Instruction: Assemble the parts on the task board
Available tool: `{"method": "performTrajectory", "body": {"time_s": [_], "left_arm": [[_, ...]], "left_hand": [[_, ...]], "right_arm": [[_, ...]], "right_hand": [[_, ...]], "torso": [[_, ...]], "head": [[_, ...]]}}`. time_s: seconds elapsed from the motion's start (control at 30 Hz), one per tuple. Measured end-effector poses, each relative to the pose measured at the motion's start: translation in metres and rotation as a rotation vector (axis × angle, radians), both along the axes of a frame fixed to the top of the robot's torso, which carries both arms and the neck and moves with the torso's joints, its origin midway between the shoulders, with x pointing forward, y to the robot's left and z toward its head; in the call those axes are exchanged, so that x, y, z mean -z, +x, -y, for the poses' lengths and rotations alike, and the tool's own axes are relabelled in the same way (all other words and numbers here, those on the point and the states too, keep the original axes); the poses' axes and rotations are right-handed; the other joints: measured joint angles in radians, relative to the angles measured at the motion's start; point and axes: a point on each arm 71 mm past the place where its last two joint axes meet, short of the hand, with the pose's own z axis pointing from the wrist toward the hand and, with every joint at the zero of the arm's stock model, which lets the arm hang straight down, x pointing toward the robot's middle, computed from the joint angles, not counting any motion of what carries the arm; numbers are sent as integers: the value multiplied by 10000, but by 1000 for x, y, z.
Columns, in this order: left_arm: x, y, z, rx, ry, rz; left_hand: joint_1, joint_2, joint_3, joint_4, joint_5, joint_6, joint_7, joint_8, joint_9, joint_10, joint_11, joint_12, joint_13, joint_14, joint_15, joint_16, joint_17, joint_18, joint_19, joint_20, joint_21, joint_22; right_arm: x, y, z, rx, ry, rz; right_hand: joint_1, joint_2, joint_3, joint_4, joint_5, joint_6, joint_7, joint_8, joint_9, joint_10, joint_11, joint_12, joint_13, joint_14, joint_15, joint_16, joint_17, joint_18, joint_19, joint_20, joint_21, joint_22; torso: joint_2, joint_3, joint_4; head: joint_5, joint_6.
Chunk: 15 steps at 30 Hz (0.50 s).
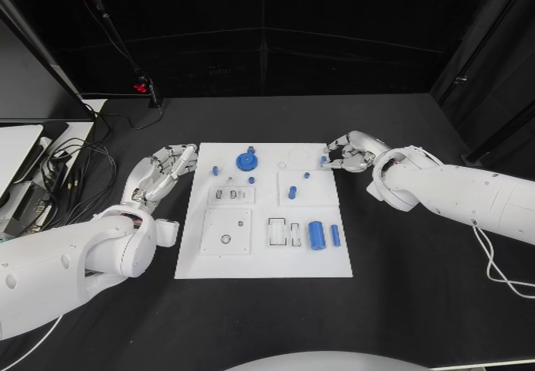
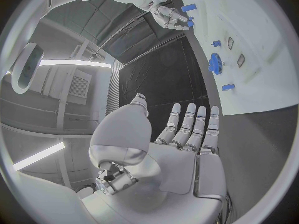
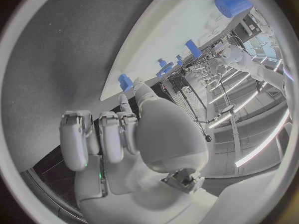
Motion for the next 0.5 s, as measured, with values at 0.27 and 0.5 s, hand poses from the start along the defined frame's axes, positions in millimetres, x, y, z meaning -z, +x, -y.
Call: {"method": "performTrajectory", "body": {"time_s": [0.27, 0.5], "left_arm": [[0, 0, 0, -2, 0, -1], [0, 0, -1, -6, 0, -2]], "left_hand": [[2, 2, 0, 0, 0, 0, 0, 0, 0, 0, 0, 0, 0, 0, 0, 0, 0, -1, 0, 0, 0, 0], [52, 52, 0, 0, 0, 0, 0, 0, 0, 0, 0, 0, 0, 0, 0, 0, 0, 0, 0, 0, 0, 0]], "right_arm": [[2, 1, -1, 39, -76, -150], [3, 3, -5, 10, -105, -204]], "right_hand": [[106, 25, 33, -33, 0, 42, -41, 0, 15, 0, 0, 0, 1, -37, -37, 0, 6, 0, 0, 0, 0, 0], [145, 64, 33, -33, 0, 56, -56, 1, 21, 0, 1, 0, 1, -37, -36, 0, 7, 0, 0, 0, 0, 0]], "torso": [[-4, 0, -12], [-4, 3, -12]], "head": [[9, -55], [58, -90]]}}
